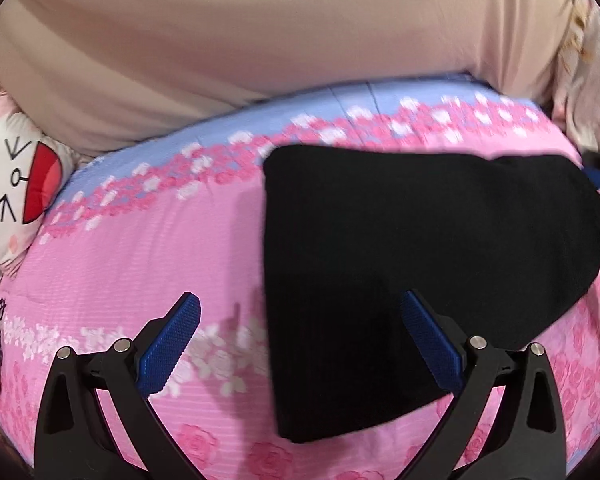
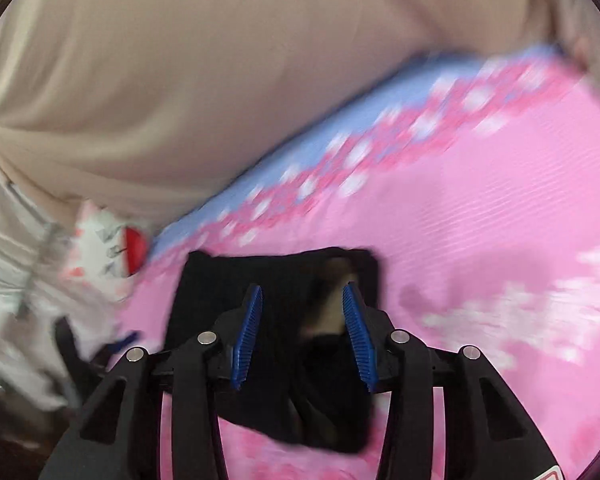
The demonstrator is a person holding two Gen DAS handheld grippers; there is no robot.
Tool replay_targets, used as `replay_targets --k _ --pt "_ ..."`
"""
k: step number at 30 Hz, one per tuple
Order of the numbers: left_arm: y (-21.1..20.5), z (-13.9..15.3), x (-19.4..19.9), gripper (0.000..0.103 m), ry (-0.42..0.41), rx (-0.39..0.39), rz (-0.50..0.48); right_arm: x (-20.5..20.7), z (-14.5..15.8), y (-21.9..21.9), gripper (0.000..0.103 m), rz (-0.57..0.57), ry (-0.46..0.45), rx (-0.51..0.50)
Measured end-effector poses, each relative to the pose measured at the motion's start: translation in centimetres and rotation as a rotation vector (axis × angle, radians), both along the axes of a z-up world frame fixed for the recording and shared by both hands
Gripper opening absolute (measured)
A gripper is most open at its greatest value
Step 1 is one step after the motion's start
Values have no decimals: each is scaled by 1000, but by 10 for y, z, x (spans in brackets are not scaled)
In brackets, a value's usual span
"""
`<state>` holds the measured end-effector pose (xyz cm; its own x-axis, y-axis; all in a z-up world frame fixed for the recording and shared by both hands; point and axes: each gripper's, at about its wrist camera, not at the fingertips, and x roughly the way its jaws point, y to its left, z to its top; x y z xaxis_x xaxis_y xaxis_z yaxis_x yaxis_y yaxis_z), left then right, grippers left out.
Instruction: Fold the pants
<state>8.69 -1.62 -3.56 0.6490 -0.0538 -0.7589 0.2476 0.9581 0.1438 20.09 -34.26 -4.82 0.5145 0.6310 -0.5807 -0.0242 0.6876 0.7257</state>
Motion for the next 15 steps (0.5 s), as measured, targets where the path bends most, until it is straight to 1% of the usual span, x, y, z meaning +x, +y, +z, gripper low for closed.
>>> replay_targets --k 1,2,3,6,7,8,9,10,11,12,13,14,15 --pt "-3 -3 -1 98 8 1 -8 7 -10 5 42 17 20 30" --pt "-5 -8 -2 98 20 4 -18 12 -12 14 33 26 12 44" --pt "-8 -12 -2 98 30 11 -25 16 -1 24 9 26 -25 8" --pt "-10 -18 -1 98 39 13 -30 3 57 46 9 -9 -226 -172" --pt "-9 -18 1 98 41 3 -31 -4 70 52 9 -33 -281 -253" --pt "-9 -18 2 98 36 -14 -30 -6 75 59 9 -65 -306 -368" --pt "-9 -18 2 98 32 -26 -29 1 67 60 12 -71 -283 -431" --pt "-10 -19 4 98 33 -24 -27 17 40 60 16 -53 -173 -523" --pt "-13 -22 6 98 40 -10 -26 20 25 56 17 -61 -99 -546" --pt "-14 -25 7 98 46 -3 -30 20 10 48 23 -84 -34 -526" --pt "-14 -26 7 98 49 -6 -33 9 5 37 24 -115 -29 -460" --pt "-12 -27 6 98 51 -10 -34 -7 8 26 24 -166 -54 -418" --pt "-10 -26 6 98 52 -14 -32 -25 13 18 24 -217 -76 -420"
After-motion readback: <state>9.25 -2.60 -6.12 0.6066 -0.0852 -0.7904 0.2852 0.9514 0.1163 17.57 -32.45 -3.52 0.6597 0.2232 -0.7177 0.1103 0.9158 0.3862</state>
